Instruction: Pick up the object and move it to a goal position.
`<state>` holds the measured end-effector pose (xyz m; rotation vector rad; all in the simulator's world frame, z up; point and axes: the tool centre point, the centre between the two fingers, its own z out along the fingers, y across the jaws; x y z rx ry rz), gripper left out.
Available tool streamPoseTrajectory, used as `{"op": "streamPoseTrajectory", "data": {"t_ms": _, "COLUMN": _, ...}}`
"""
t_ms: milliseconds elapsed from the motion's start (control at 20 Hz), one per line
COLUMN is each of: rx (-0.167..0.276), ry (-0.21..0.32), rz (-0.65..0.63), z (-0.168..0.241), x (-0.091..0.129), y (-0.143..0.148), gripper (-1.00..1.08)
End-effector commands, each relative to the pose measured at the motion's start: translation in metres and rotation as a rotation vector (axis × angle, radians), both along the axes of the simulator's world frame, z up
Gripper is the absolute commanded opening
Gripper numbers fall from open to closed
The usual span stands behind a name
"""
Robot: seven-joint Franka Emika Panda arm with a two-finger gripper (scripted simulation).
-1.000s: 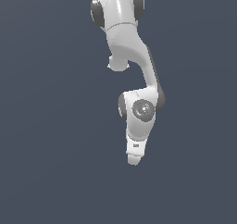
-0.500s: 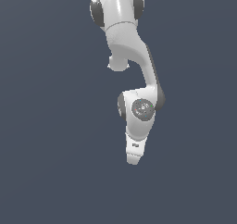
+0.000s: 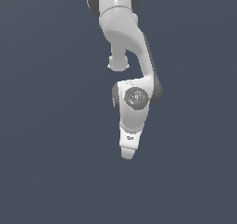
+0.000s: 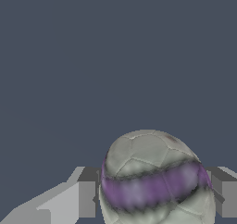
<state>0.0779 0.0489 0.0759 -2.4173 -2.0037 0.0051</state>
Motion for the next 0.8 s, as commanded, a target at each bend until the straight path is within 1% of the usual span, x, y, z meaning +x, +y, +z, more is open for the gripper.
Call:
{"op": "streamPoseTrajectory", "data": {"t_ms": 0, "rx": -0.001, "ry": -0.003, "rz": -0.001, "z": 0.018, "x": -0.004, "y": -0.011, "gripper": -1.00}}
{"op": "streamPoseTrajectory", "data": {"t_ms": 200, "rx": -0.002, "ry": -0.003, "rz": 0.000, "z": 0.054, "x": -0.014, "y": -0.033, "gripper": -1.00}}
{"op": "streamPoseTrajectory", "data": {"t_ms": 750, "rx": -0.001, "ry": -0.003, "rz": 0.001, "z": 0.169, "x": -0.044, "y": -0.101, "gripper": -1.00}}
